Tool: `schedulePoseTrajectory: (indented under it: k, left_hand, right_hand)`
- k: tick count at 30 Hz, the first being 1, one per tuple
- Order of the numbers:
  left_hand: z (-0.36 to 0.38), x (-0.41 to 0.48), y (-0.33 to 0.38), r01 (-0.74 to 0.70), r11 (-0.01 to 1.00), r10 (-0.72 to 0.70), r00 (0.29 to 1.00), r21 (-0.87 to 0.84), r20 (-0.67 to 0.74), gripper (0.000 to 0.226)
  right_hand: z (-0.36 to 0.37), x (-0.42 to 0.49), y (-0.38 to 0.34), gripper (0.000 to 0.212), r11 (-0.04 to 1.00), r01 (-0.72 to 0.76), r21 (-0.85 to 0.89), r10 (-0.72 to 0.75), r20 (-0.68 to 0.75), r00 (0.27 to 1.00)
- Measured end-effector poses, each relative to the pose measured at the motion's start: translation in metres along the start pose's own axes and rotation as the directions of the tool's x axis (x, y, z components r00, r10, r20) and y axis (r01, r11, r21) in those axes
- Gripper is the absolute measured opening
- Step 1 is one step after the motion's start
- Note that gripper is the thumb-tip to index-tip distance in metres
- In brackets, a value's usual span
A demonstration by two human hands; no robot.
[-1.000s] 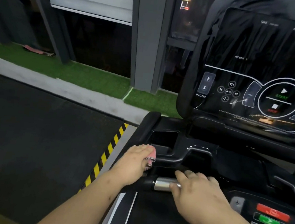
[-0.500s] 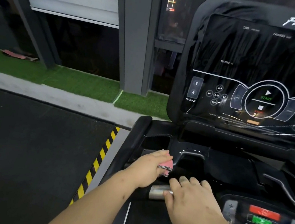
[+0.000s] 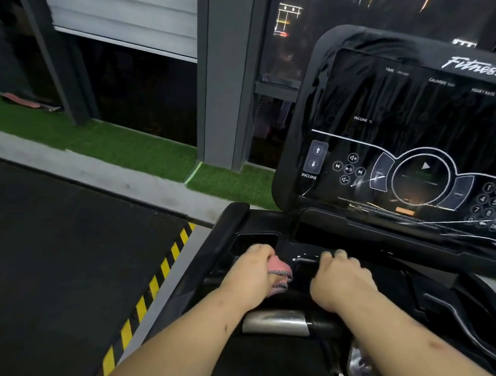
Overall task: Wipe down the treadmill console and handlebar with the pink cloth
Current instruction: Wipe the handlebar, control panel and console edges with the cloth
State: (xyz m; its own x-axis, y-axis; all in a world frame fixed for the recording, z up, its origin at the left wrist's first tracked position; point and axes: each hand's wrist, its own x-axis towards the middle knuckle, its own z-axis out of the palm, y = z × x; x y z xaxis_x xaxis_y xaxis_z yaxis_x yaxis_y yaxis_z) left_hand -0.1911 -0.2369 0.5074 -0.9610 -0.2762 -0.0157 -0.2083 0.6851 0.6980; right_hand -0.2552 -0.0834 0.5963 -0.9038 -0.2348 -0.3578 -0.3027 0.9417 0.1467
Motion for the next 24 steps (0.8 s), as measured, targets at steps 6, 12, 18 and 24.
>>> schedulePoseTrajectory:
  k: [6, 12, 18, 24]
  left_hand:
    - [0.009, 0.003, 0.015, 0.059, 0.993, -0.061, 0.998, 0.098, 0.016, 0.036]
    - [0.013, 0.015, 0.031, 0.1, 0.995, -0.1, 0.995, -0.018, -0.013, 0.032]
    - [0.007, 0.011, 0.027, 0.048, 0.995, -0.047, 0.999, -0.093, 0.013, 0.041]
    - [0.003, 0.007, 0.008, 0.048, 0.998, -0.047, 0.998, -0.031, 0.044, 0.054]
  right_hand:
    - [0.009, 0.016, 0.03, 0.042, 0.999, -0.042, 0.013, 0.039, 0.197, 0.98]
    - [0.01, 0.02, 0.035, 0.06, 0.998, -0.067, 0.011, 0.062, 0.257, 0.964]
    - [0.013, 0.021, 0.032, 0.064, 0.993, -0.105, 0.048, 0.091, 0.236, 0.968]
    - [0.017, 0.025, 0.036, 0.073, 0.99, -0.071, 0.119, 0.04, 0.247, 0.968]
